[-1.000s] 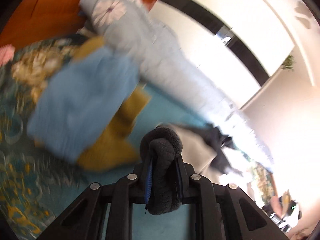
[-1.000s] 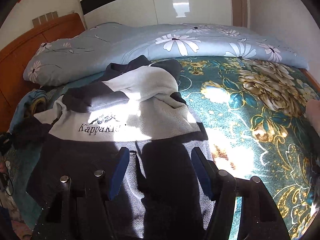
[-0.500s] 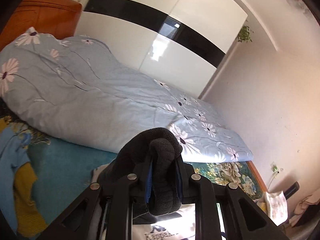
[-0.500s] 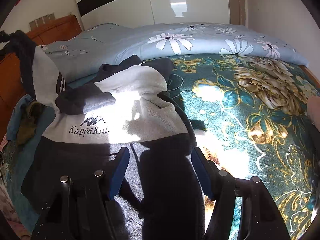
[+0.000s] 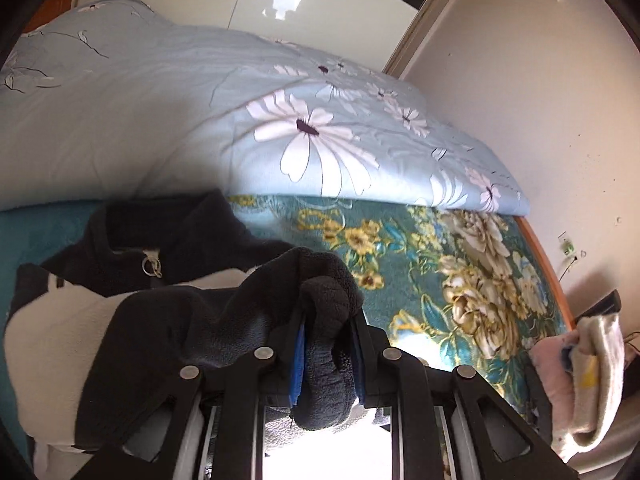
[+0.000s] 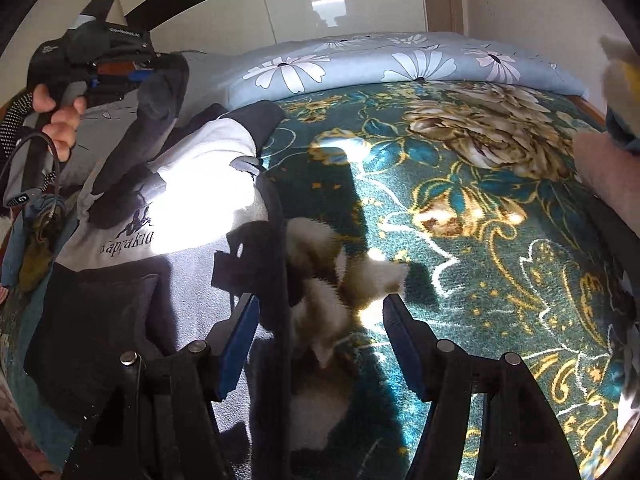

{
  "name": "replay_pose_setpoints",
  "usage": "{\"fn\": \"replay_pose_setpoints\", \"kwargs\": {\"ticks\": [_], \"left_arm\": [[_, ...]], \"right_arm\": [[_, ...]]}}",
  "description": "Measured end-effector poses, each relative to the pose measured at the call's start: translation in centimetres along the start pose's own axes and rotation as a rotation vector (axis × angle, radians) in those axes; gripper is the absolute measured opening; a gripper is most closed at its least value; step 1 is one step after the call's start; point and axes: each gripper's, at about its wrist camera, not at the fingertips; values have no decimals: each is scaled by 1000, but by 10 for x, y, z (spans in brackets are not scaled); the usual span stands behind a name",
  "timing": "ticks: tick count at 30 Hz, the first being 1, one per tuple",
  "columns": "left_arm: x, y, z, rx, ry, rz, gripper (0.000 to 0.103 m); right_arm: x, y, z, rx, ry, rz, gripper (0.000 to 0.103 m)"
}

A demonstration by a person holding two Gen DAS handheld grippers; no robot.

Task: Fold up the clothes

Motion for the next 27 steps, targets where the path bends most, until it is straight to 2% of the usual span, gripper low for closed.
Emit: {"fn": "replay_pose_setpoints", "kwargs": {"ticks": [4,7,11,13,15,16,20,22,24,27], "left_arm": [[-4,-14,24,24,20,37,22],[-4,-15,22,25,-11,25,27],[-3,-20,-7,33,-109,46,51],[-2,-24,-27,27,-147,69,56],[7,-32,-61,-33,-102,118,58],[17,-36,-77,-66,-55,130,60],[84,-50,-120,-196,220,69,65],[125,-55,-122,-178,334,7,65],[164,-63,-118,-127,345,-75,65],[207,-77,-114,-91,321,-187,65]], "right_arm": [[-9,-7,2,10,-2,15,66],[-10,-8,1,4,1,16,66],[-5,-6,0,2,3,18,66],[0,-2,-2,-5,8,13,66],[9,7,-5,-21,22,4,66],[14,13,-6,-34,39,0,66],[36,51,-2,-81,137,-10,66],[43,74,11,-85,239,29,66],[51,98,29,-77,297,77,66],[63,131,60,-49,314,107,66]]}}
Point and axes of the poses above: each gripper's, at about its wrist camera, not at the fingertips, and z roughly the way its jaws point, x to its left, y to its top
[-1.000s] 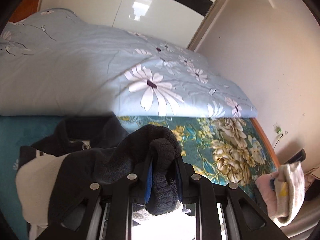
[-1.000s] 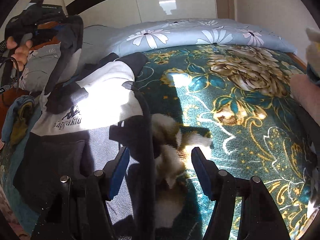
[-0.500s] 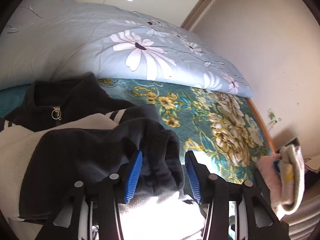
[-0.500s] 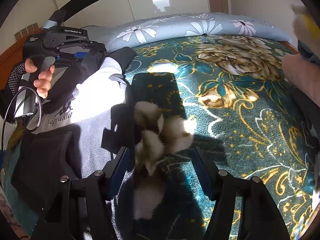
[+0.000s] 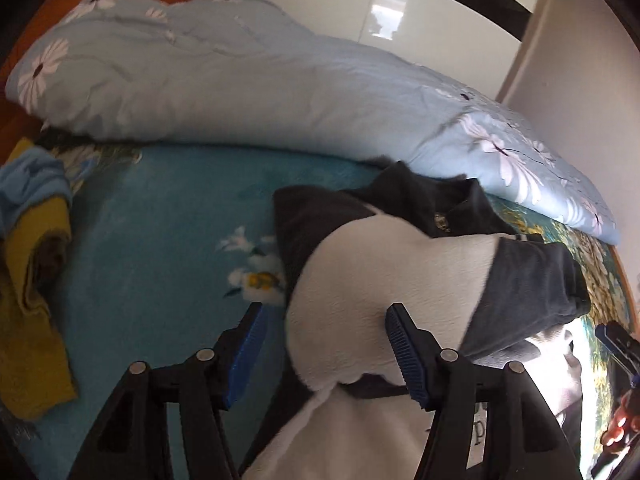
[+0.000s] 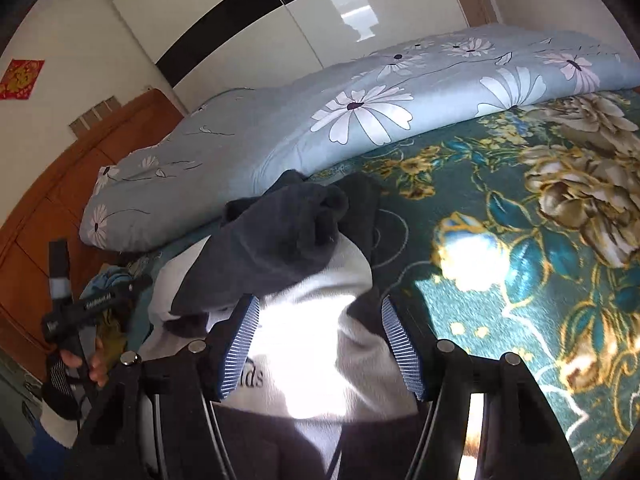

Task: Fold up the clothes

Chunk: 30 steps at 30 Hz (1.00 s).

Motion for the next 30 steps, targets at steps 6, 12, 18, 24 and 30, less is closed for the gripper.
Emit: {"fn": "replay_pose_setpoints", "kwargs": {"ticks": [6,12,18,24,30], "left_arm": [[28,-13,13,16,-55,-65,68],[36,-18,19,15,-66,-79,73],[38,-21,22,2,-69,-79,78],[41,-23,31,21,-99,-98,83],[44,-24,24,29,-124,-117,84]], "right_arm": [[2,30,46,47,-1,79,66],[13,43,63,103,-18,112,18],[50,74,15,-39,131,-95,17],[-12,46,47,89,10,21,17],[-44,25,61,129,27,134,20]]}}
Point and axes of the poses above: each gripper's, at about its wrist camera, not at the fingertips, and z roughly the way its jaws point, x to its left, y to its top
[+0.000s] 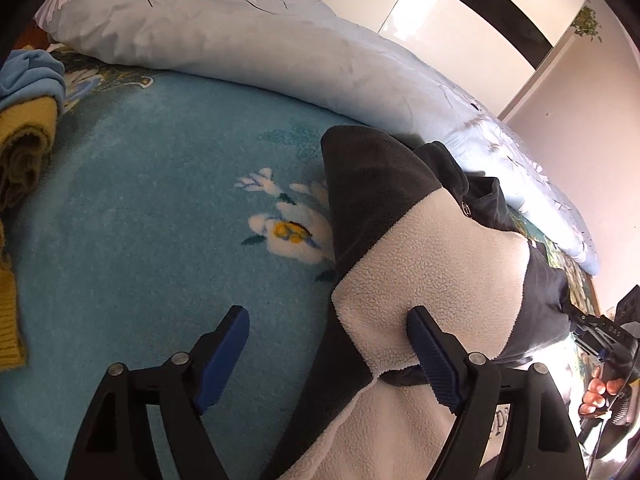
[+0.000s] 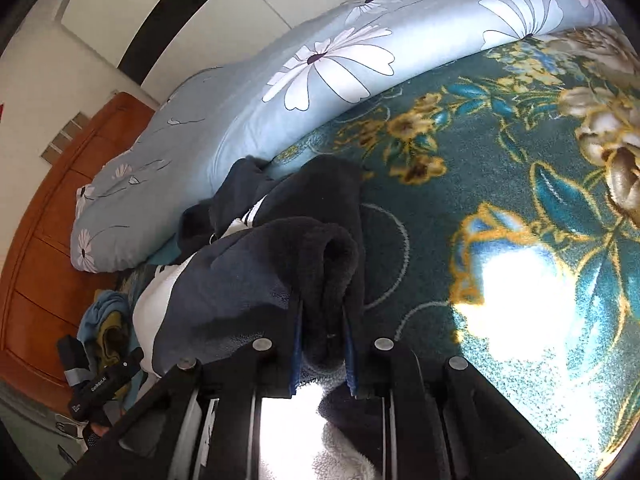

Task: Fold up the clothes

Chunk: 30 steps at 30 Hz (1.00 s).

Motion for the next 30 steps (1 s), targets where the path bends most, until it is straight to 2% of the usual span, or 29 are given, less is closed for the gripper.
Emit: {"fn": "replay_pose_setpoints", "kwargs": {"ticks": [1,3,6,9,12,14,18,22,28,30], "left_arm": [[1,-3,-6,-12,2,3,83],[3,-11,-19,-36,3,9,83],[17,-33,-42,-27,-60,-14,83],[34,-64,-71,-1,-147,-40,83],[45,-99,-98,16,-169,-3,83],[50,-120,-108,38,-158,36,83],[54,-156,-120,78,-192,35,83],[59,-179,-128,79,-221,9,83],[60,-198,-134,103,-287,-16,81],[61,-202,-136,111,-316,-35,81]], "right_arm": [[3,0,-5,-6,1,-14,20],[13,-1,-19,-14,9,-61,32],[21,-27,-44,9,43,-137,44],[19,-68,-71,40,40,-191,46],[0,-116,-98,65,15,-173,47],[-15,-147,-113,68,1,-140,48],[-35,-192,-133,77,-2,-83,50],[-41,-204,-146,34,22,-2,51],[-29,-216,-141,57,55,-33,53],[-32,-216,-141,63,104,-6,53]]}}
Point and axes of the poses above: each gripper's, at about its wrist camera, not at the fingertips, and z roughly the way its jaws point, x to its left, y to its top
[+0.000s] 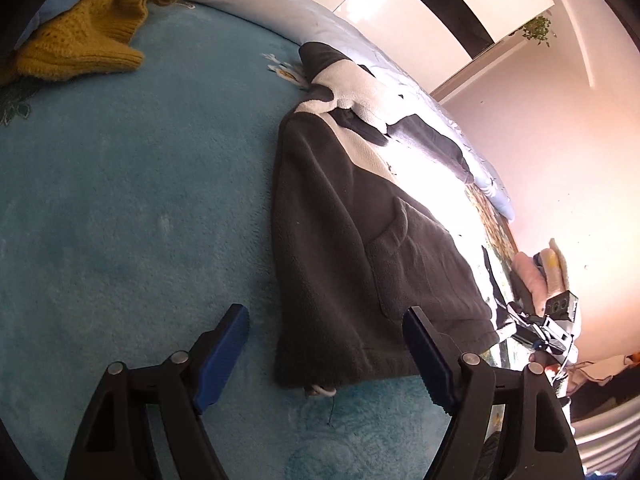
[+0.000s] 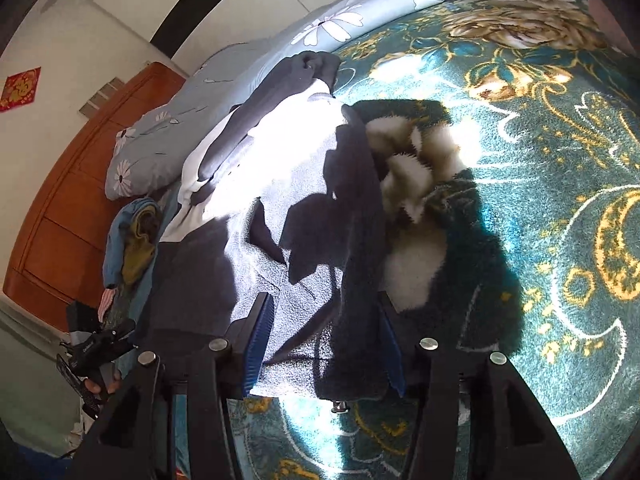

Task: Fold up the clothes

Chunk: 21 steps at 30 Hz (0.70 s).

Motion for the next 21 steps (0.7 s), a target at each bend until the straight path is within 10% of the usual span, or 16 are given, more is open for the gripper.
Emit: {"fn": "replay_pose_setpoints", "kwargs": {"ticks": [21], "left_arm": [[-10,11,20,77,-119,-35,81]], "right_arm": [[-14,3,8,50,130,58,46]]}}
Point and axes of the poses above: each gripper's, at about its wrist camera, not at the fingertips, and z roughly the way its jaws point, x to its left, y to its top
